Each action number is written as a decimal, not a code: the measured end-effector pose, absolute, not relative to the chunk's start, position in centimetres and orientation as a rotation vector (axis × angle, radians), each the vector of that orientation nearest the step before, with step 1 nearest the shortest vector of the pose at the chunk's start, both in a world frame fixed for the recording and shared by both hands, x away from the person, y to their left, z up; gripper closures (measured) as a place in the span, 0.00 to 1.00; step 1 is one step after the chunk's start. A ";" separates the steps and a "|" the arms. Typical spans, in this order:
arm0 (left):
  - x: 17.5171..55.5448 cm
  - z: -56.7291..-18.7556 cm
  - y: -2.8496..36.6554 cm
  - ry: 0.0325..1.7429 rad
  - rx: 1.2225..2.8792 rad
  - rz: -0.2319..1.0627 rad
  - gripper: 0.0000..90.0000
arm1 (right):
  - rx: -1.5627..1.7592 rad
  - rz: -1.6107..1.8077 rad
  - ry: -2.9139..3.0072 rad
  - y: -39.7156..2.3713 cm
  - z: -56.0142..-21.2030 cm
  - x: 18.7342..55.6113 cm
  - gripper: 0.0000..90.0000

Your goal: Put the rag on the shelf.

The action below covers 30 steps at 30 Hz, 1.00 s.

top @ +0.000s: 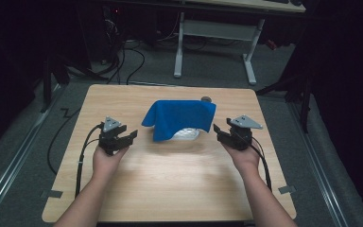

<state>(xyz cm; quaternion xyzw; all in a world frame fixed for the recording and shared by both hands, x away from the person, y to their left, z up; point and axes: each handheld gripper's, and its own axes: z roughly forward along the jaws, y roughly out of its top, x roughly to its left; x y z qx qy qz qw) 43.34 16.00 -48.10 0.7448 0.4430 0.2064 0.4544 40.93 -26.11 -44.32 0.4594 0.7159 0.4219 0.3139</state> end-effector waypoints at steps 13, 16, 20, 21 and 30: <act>37.1 -49.6 15.2 1.026 1.884 0.404 0.51 | 1.169 1.164 1.926 -25.6 -46.7 35.4 0.44; 35.4 -50.2 14.7 0.996 1.924 0.396 0.51 | 1.170 1.161 1.954 -25.4 -47.8 33.7 0.44; 34.1 -50.7 14.1 0.971 1.965 0.387 0.50 | 1.180 1.154 1.984 -25.1 -49.1 32.2 0.43; 33.6 -50.9 13.9 0.963 1.975 0.381 0.50 | 1.180 1.154 1.984 -25.1 -49.1 32.2 0.43; 29.9 -52.4 12.3 0.898 2.081 0.354 0.49 | 1.205 1.101 2.078 -24.3 -51.2 28.6 0.40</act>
